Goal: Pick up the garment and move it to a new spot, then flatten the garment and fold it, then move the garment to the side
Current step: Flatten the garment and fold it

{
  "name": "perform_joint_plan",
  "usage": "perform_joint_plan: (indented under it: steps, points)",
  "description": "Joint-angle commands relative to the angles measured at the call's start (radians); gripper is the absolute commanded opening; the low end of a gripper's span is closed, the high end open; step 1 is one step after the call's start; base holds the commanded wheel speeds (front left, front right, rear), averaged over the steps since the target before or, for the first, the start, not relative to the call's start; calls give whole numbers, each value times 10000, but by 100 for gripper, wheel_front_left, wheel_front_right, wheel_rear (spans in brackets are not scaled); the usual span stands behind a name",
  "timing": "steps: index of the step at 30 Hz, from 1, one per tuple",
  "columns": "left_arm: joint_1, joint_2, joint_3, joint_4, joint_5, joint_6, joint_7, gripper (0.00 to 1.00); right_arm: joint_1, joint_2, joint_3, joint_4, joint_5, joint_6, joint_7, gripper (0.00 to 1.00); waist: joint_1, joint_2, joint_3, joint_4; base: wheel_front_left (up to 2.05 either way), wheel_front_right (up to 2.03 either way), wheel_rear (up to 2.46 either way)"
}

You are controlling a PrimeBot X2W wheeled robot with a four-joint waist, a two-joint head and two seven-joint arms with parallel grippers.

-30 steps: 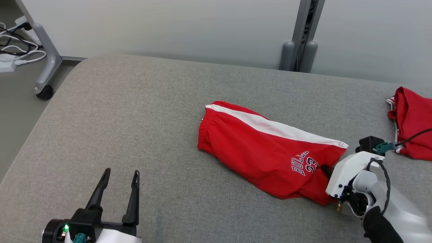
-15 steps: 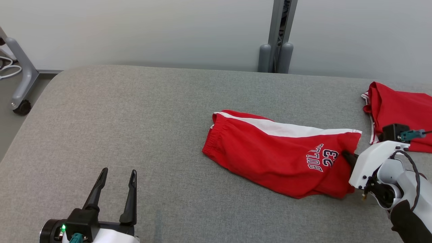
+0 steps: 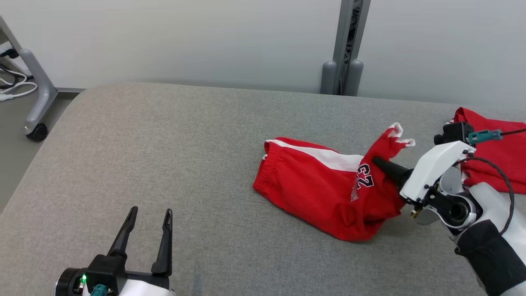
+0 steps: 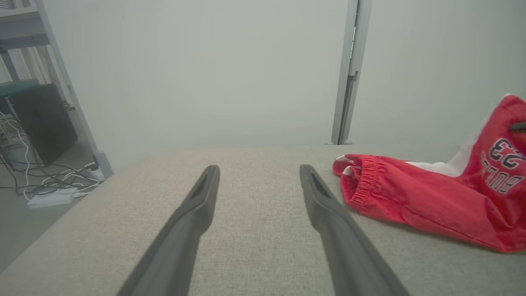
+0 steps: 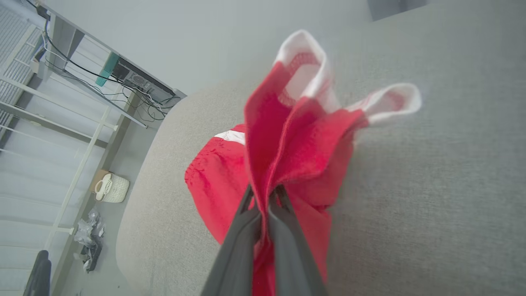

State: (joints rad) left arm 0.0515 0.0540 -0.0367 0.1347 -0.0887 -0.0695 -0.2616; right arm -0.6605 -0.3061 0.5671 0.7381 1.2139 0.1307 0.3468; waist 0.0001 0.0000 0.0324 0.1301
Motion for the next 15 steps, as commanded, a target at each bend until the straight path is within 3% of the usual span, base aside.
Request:
perform_joint_plan:
  steps: [1, 6, 15]
  points:
    - [-112, 17, -45, 15, -36, -45, -41, 100, -143, 83, -22, -51, 202, 0, 39, 0, -1, 0, -22, 90, 0, 0, 0]
    - [-248, -2, -347, 2, -144, 16, -41, 100, -614, 605, -67, 254, 693, 0, 19, 0, -1, 0, 1, 430, 0, 0, 0]
    - [-500, -10, -1082, -33, -371, 206, -41, 100, -1747, 1622, 155, 2190, 515, 0, -283, 0, -1, 0, 139, 1219, 0, 0, 0]
